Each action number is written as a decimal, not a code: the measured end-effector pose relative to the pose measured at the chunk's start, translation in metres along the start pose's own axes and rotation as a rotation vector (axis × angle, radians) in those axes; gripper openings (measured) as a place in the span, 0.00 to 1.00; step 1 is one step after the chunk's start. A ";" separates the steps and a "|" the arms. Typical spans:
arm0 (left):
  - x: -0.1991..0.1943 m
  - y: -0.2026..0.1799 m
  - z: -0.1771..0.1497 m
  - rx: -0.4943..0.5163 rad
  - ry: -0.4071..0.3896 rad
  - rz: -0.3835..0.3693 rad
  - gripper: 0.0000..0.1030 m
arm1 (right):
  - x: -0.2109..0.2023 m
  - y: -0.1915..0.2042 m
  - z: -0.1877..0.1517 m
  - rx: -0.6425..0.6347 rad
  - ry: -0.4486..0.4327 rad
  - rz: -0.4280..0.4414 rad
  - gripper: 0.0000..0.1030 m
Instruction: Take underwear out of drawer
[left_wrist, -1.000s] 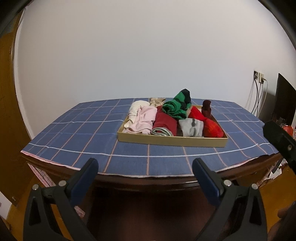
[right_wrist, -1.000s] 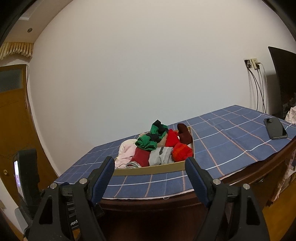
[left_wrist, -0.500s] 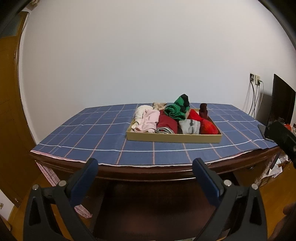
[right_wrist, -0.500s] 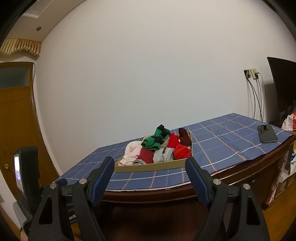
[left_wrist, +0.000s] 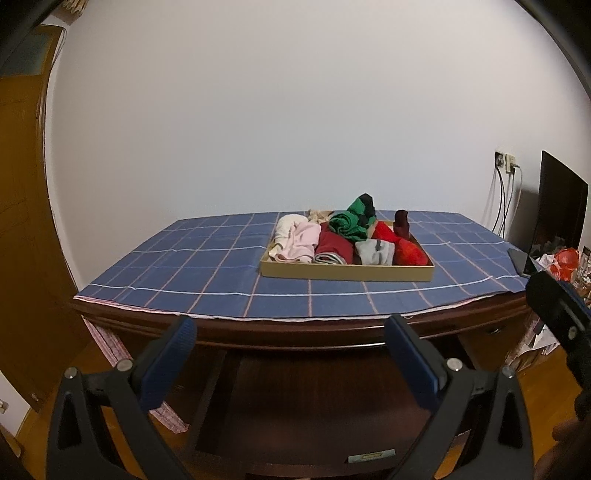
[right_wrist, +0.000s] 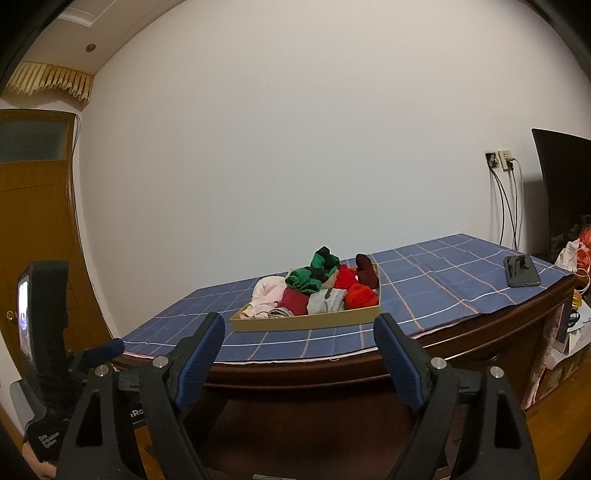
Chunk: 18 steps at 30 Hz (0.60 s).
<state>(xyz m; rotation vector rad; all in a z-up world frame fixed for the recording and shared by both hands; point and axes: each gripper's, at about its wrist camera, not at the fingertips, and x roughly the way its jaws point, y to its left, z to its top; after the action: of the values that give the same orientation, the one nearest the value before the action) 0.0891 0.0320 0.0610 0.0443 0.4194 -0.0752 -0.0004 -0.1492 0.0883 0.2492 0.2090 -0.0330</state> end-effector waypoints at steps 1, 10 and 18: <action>-0.001 0.000 -0.001 0.001 -0.001 0.003 1.00 | -0.001 -0.001 0.000 0.004 -0.003 0.001 0.82; -0.003 -0.002 -0.009 0.003 0.015 -0.005 1.00 | -0.010 -0.002 -0.002 0.006 -0.025 -0.007 0.83; -0.006 -0.004 -0.010 0.006 0.007 -0.007 1.00 | -0.011 -0.001 -0.003 0.009 -0.027 -0.009 0.83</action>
<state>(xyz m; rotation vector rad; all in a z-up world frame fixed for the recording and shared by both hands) 0.0792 0.0286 0.0542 0.0490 0.4261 -0.0832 -0.0118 -0.1493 0.0871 0.2567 0.1830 -0.0465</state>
